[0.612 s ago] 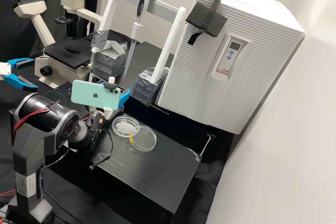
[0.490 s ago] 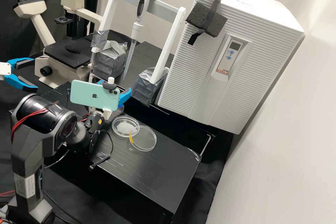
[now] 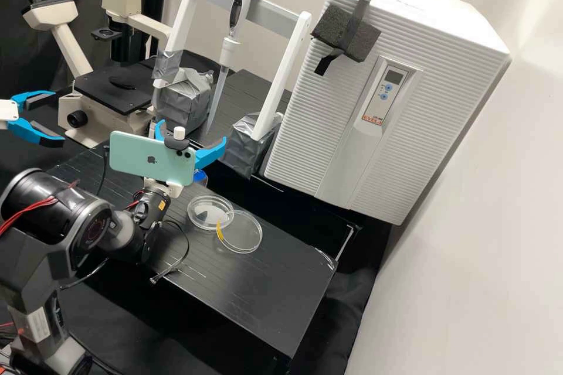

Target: Close the bottle

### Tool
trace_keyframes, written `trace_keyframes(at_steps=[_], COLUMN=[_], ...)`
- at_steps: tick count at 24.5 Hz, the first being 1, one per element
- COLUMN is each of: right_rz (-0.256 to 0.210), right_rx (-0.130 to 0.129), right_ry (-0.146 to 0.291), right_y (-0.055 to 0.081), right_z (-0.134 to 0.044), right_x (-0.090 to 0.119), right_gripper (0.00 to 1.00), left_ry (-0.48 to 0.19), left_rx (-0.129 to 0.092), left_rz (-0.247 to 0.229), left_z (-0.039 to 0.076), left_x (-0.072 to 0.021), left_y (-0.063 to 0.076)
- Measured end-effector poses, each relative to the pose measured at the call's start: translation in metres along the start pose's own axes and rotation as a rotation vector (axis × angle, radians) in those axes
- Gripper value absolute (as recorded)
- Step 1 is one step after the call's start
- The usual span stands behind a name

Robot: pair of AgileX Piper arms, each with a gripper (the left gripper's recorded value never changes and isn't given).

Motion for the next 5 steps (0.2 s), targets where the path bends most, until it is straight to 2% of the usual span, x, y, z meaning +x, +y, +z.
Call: trace_keyframes(at_steps=[2,5], right_rz=[0.015,0.023], right_rx=[-0.014,-0.019], right_ry=[-0.008,-0.004], right_y=[0.0005,0.0008], right_z=[-0.0026,-0.0051], right_x=[-0.0024,-0.0049], right_gripper=[1.00,1.00], left_ry=[0.000,0.000], left_rx=[0.000,0.000], left_rz=[0.000,0.000], left_z=[0.0000,0.0000], left_x=[0.0000,0.0000], left_y=[0.0000,0.0000])
